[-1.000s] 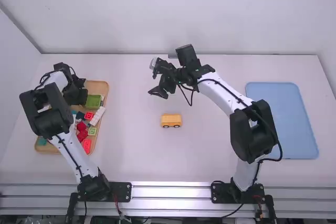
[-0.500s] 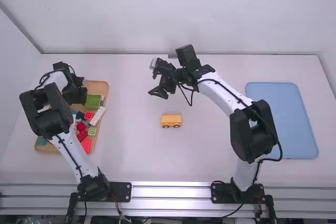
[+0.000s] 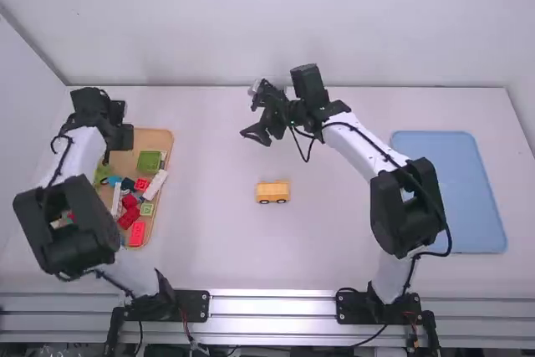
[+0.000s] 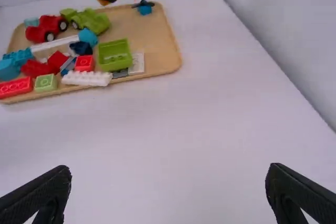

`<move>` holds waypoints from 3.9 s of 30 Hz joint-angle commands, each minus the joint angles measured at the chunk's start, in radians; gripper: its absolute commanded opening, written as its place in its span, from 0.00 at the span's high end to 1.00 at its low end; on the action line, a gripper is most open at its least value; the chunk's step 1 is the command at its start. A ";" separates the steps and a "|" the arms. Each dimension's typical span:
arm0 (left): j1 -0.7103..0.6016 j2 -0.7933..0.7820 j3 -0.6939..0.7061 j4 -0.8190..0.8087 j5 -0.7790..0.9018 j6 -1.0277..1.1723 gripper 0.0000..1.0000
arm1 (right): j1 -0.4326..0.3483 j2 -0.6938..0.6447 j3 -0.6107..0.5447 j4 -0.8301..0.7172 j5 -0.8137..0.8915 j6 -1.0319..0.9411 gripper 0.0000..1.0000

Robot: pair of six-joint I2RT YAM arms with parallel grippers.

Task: Assemble lego blocks to make yellow taxi

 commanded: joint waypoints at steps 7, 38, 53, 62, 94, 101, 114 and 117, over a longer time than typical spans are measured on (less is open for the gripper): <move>-0.298 -0.259 -0.409 0.478 0.291 0.011 0.93 | -0.092 -0.018 -0.095 0.267 -0.395 0.231 0.02; -0.827 -0.145 -0.555 1.121 0.137 -0.264 0.94 | -0.124 -0.018 -0.564 1.229 -0.257 0.969 0.29; -0.829 -0.127 -0.556 1.136 0.190 -0.271 0.95 | -0.092 -0.018 -0.555 1.194 -0.219 0.917 0.28; -0.829 -0.127 -0.558 1.129 0.189 -0.270 0.87 | -0.086 -0.018 -0.555 1.189 -0.179 0.916 0.62; -0.584 -0.070 -0.414 0.917 1.192 -0.099 0.14 | -0.142 -0.018 -0.295 0.724 -0.799 0.290 0.82; -0.587 -0.070 -0.414 0.952 1.192 -0.116 0.38 | -0.117 -0.018 -0.295 0.722 -0.798 0.272 0.82; -0.588 -0.071 -0.410 0.912 1.061 -0.161 0.98 | -0.132 -0.018 -0.295 0.721 -0.696 0.305 0.01; -0.578 -0.071 -0.379 0.753 0.914 -0.187 0.98 | -0.157 -0.018 -0.296 0.699 -0.560 0.362 0.02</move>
